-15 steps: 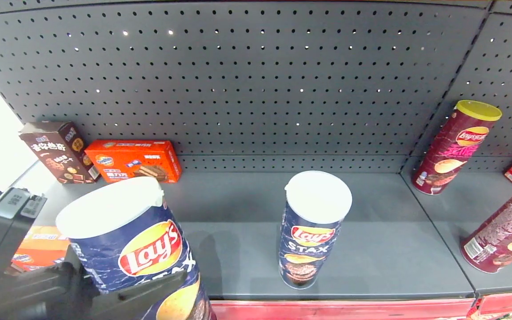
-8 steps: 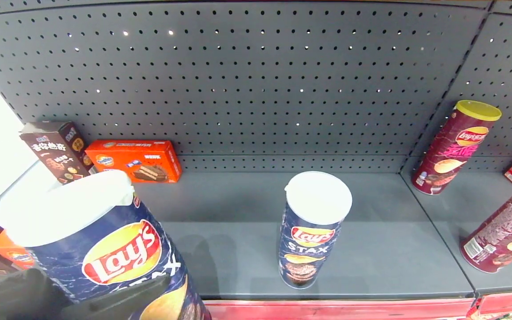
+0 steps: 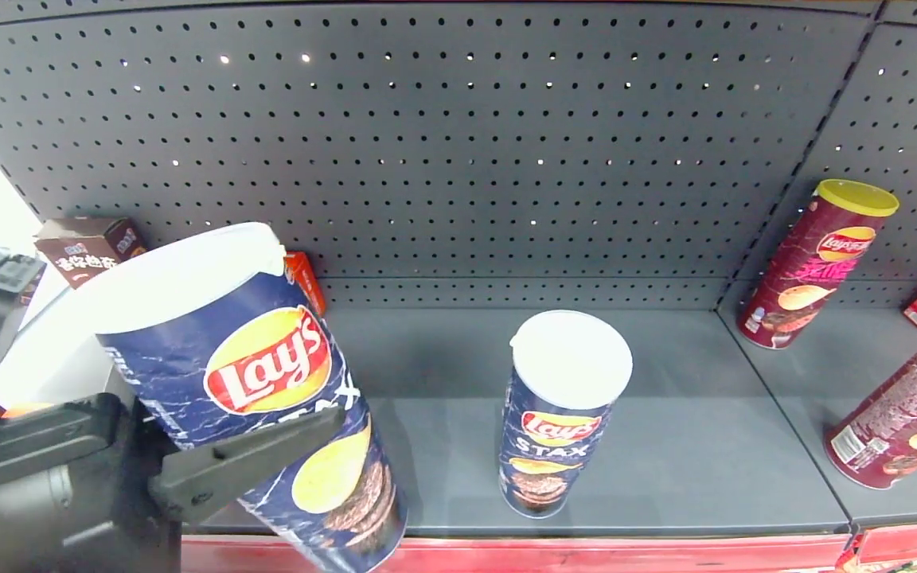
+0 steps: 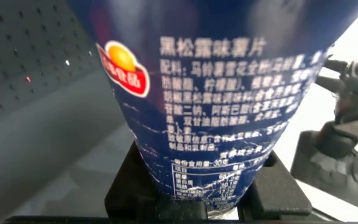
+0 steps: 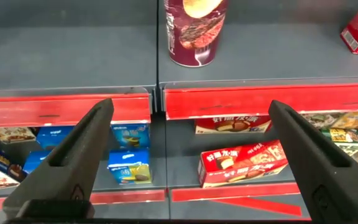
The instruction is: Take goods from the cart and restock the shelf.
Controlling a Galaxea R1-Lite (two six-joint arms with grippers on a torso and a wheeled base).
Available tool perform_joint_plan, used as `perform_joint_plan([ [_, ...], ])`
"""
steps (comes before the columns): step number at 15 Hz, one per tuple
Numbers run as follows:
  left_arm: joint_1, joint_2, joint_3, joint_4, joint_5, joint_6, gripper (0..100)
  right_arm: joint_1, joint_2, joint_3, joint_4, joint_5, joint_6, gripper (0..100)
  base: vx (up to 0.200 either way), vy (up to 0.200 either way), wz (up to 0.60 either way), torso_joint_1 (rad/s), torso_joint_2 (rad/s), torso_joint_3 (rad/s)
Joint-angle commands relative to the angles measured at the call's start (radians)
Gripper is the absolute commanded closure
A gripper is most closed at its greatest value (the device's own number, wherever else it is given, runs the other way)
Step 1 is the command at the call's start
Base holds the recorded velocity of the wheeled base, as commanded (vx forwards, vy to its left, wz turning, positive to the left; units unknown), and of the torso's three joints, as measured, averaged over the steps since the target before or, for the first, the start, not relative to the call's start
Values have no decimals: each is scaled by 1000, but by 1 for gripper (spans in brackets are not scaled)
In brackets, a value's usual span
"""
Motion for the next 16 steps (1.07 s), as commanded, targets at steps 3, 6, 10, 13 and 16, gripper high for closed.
perform_joint_plan([
  [3, 77, 232, -184, -3, 1, 20, 100, 0, 2, 0, 0, 0, 0, 0, 0, 0, 0, 0, 0, 0],
  [6, 118, 366, -281, 6, -12, 146, 100, 0, 2, 0, 0, 0, 0, 0, 0, 0, 0, 0, 0, 0],
  [10, 101, 524, -471, 124, -114, 173, 100, 1, 2, 0, 0, 0, 0, 0, 0, 0, 0, 0, 0, 0],
  [13, 95, 685, -651, 152, -143, 178, 100, 0, 2, 0, 0, 0, 0, 0, 0, 0, 0, 0, 0, 0],
  [16, 100, 838, -812, 140, -143, 184, 100, 0, 2, 0, 0, -1, 0, 0, 0, 0, 0, 0, 0, 0],
])
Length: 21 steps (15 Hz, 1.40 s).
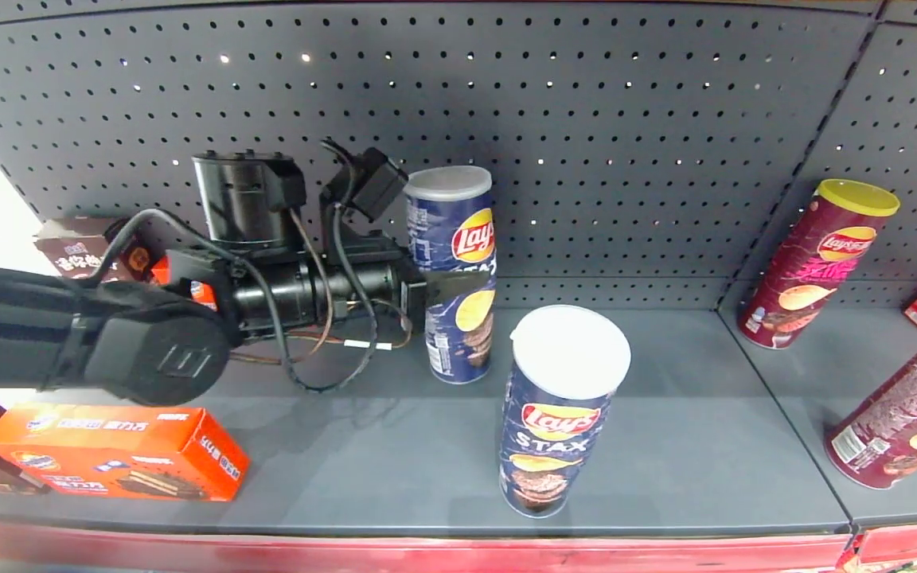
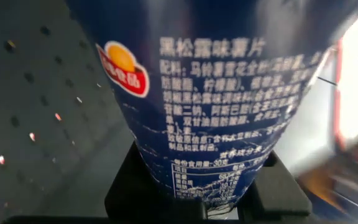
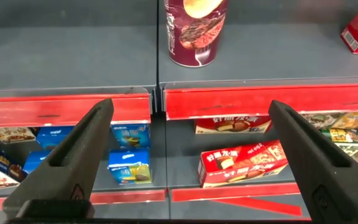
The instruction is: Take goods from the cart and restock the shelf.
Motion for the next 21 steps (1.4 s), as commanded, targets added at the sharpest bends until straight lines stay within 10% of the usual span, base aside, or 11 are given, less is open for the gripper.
perform_joint_plan([
  [1, 1, 164, -130, -15, -2, 1, 100, 0, 3, 0, 0, 0, 0, 0, 0, 0, 0, 0, 0, 0],
  [10, -5, 295, -263, -23, -3, 61, 100, 0, 3, 0, 0, 0, 0, 0, 0, 0, 0, 0, 0, 0],
  [11, -7, 293, -263, -23, -3, 61, 0, 0, 3, 0, 0, 0, 0, 0, 0, 0, 0, 0, 0, 0],
  [17, 9, 175, -139, 5, 21, 58, 0, 0, 3, 0, 0, 0, 0, 0, 0, 0, 0, 0, 0, 0],
  [21, 18, 100, -31, -2, 232, 60, 0, 0, 3, 0, 0, 0, 0, 0, 0, 0, 0, 0, 0, 0],
])
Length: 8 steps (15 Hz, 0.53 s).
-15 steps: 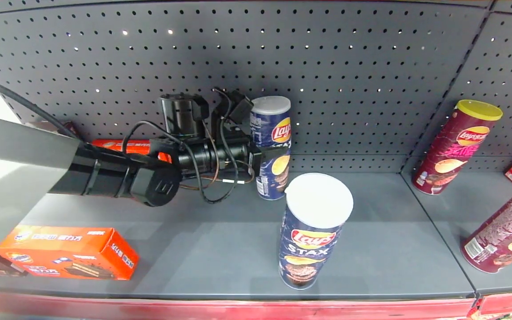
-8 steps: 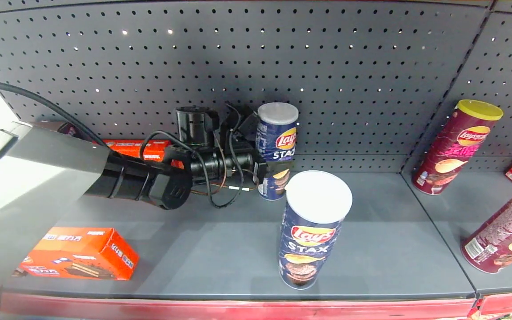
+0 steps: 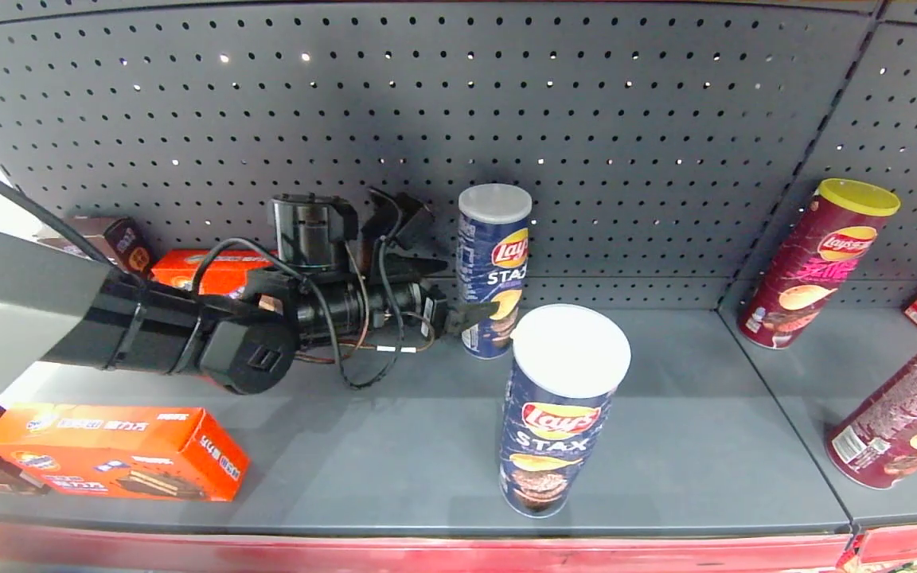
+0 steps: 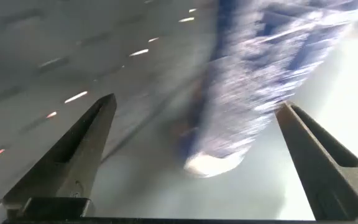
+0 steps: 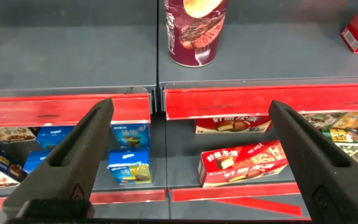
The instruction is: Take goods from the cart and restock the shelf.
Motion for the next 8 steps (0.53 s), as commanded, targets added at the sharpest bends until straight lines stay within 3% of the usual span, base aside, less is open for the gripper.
perform_joint_plan([
  [1, -4, -52, 35, -5, 51, 1, 0, 0, 2, 0, 0, 0, 0, 0, 0, 0, 0, 0, 0, 0],
  [2, -7, -63, 50, -10, 137, 3, 0, 0, 2, 0, 0, 0, 0, 0, 0, 0, 0, 0, 0, 0],
  [6, -5, -100, 81, -13, 175, 50, 0, 2, 2, 0, 0, 0, 0, 0, 0, 0, 0, 0, 0, 0],
  [8, -5, -121, 114, -16, 178, 57, 0, 2, 2, 0, 0, 0, 0, 0, 0, 0, 0, 0, 0, 0],
])
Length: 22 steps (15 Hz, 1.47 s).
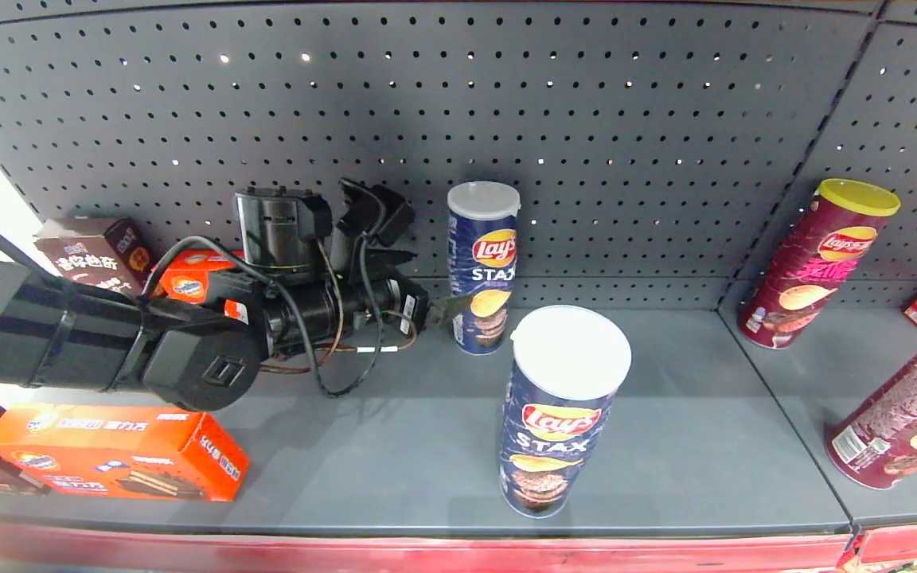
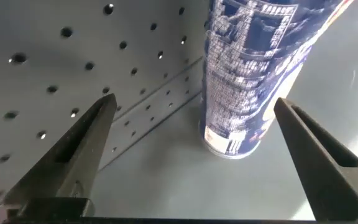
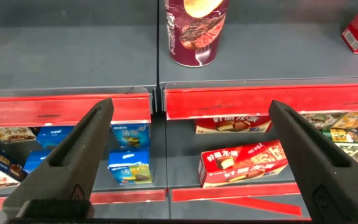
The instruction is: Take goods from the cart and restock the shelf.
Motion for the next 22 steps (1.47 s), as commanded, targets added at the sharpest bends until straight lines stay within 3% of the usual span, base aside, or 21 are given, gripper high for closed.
perform_joint_plan([
  [1, 2, -29, 31, -14, 5, -1, 0, -1, 2, 0, 0, 0, 0, 0, 0, 0, 0, 0, 0, 0],
  [18, 15, -12, 48, -51, 135, -17, 0, -1, 2, 0, 0, 0, 0, 0, 0, 0, 0, 0, 0, 0],
  [20, 15, -15, 83, -142, 187, -7, 0, -1, 2, 0, 0, 0, 0, 0, 0, 0, 0, 0, 0, 0],
  [22, 15, -12, 90, -159, 239, 7, 0, -1, 2, 0, 0, 0, 0, 0, 0, 0, 0, 0, 0, 0],
])
